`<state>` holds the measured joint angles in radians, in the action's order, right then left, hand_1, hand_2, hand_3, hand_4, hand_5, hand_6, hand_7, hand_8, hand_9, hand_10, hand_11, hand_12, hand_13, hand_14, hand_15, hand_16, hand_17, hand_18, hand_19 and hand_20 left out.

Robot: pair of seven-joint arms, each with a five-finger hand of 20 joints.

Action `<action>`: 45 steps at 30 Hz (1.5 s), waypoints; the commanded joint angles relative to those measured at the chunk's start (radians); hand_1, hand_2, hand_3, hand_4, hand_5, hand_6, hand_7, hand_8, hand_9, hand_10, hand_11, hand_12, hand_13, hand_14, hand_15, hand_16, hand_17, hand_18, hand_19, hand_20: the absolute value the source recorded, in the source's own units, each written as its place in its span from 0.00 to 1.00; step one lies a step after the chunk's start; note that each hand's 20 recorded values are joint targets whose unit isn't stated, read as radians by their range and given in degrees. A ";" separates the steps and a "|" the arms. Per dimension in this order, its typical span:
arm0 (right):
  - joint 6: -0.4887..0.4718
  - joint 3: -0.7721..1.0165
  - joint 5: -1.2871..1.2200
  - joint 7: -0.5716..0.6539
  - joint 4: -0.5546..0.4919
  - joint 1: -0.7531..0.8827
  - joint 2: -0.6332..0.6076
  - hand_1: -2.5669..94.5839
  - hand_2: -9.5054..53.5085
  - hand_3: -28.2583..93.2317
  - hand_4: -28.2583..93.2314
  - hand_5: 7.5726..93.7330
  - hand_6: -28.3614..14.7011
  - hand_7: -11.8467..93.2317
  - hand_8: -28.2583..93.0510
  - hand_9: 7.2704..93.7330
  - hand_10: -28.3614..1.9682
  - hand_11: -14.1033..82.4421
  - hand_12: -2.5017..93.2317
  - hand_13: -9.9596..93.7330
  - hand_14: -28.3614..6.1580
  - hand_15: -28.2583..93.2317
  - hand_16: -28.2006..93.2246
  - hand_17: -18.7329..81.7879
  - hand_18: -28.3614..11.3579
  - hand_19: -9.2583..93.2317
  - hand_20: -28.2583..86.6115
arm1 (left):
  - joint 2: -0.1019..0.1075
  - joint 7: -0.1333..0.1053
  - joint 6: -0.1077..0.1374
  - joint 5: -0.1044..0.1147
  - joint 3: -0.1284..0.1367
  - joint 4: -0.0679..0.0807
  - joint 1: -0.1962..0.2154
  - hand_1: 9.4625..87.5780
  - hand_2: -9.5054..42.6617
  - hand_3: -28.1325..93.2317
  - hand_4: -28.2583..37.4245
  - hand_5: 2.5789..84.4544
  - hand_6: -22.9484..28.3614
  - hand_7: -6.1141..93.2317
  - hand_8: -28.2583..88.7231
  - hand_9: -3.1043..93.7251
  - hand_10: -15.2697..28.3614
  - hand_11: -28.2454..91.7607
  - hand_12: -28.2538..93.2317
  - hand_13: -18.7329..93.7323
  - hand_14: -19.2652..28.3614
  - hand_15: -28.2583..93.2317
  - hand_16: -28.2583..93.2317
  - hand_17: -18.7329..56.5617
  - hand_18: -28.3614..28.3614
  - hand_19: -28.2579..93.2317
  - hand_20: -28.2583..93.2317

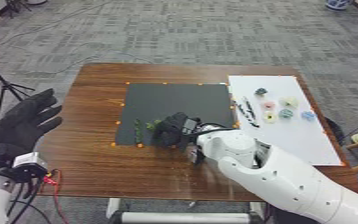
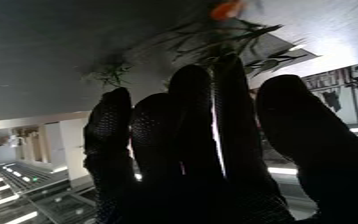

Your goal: Arrange flowers

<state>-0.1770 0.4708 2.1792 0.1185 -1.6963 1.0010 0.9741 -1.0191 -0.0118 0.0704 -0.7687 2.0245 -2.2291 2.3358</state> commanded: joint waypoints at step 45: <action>0.011 0.037 -0.024 -0.032 -0.011 0.048 -0.059 0.21 0.34 1.00 0.12 0.45 0.70 0.26 0.14 0.54 0.48 0.72 0.65 0.58 0.35 0.91 0.61 0.38 0.13 0.83 0.74 | 0.003 0.017 -0.011 -0.003 0.000 0.006 -0.001 0.19 0.08 0.80 0.03 0.29 0.50 0.28 0.16 0.22 0.58 0.45 0.41 0.25 0.67 0.62 0.20 0.11 0.83 0.56 0.34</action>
<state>-0.1494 0.4939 2.1498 0.1268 -1.6872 1.0073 0.9385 -1.0145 -0.0007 0.0660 -0.7694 2.0239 -2.2245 2.3306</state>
